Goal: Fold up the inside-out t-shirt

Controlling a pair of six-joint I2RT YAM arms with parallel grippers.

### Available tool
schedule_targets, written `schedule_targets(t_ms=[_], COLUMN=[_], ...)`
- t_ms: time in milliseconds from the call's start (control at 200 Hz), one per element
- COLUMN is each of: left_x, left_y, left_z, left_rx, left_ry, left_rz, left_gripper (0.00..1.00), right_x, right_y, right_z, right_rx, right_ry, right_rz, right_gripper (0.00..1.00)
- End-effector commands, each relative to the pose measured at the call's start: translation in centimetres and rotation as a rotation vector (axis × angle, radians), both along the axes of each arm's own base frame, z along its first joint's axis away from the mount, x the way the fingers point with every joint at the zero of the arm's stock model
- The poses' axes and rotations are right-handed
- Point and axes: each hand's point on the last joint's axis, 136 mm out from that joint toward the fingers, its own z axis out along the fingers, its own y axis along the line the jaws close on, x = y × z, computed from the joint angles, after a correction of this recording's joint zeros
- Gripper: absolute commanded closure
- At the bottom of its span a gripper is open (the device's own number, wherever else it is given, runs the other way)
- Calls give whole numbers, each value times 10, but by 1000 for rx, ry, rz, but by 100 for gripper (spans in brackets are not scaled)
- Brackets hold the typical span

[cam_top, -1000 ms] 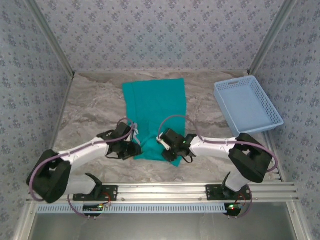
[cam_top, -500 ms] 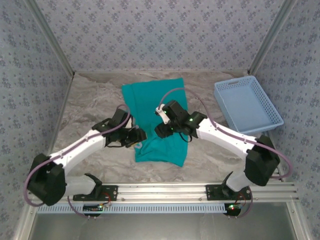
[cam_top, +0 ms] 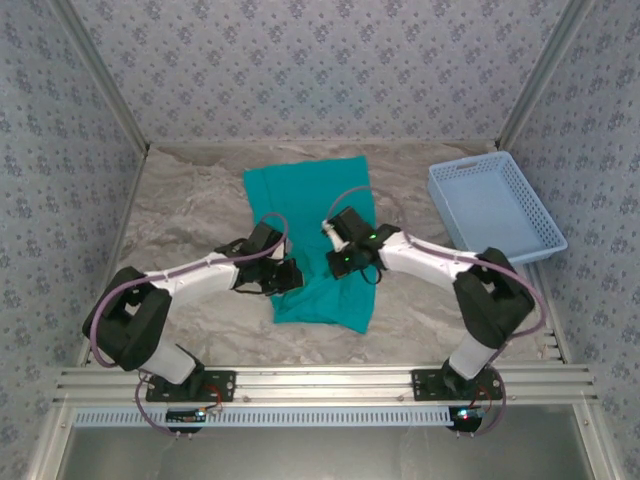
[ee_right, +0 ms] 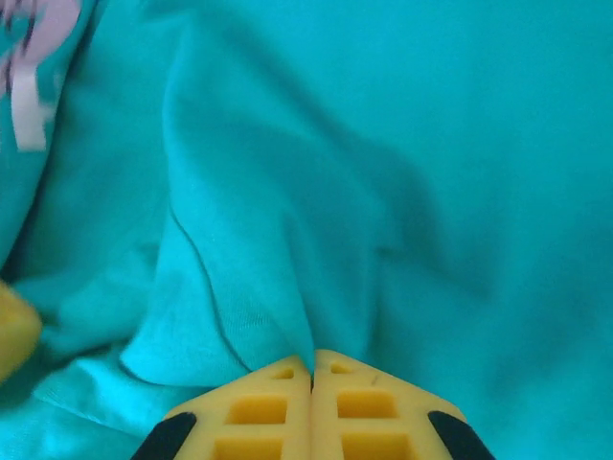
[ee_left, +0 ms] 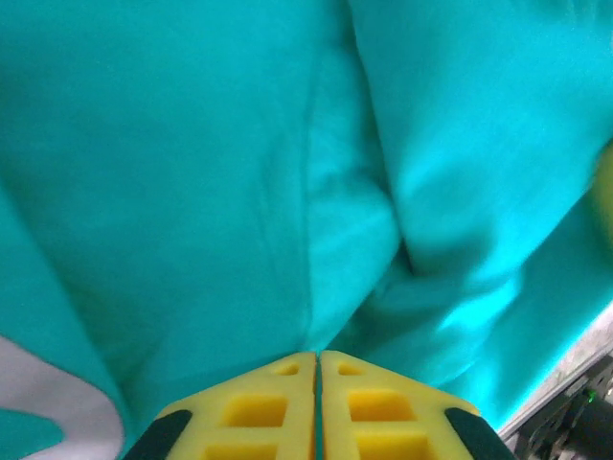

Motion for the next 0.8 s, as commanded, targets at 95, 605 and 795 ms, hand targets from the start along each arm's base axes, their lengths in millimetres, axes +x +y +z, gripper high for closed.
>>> schedule_targets(t_ms=[95,605,795], left_x=[-37,8,40], left_y=[4,-17,-36], left_z=[-31,34,19], left_rx=[44,-11,-58], left_ry=[4,-200,-221], left_rz=[-130,-189,-187], left_gripper=[90,57,52], right_x=[-3,-6,-10], right_y=[-57,-6,20], right_z=[-34,49,6], right_rx=[41,29,77], right_ry=[169,-71,20], right_rz=[-236,24,31], right_gripper=[70,64,60])
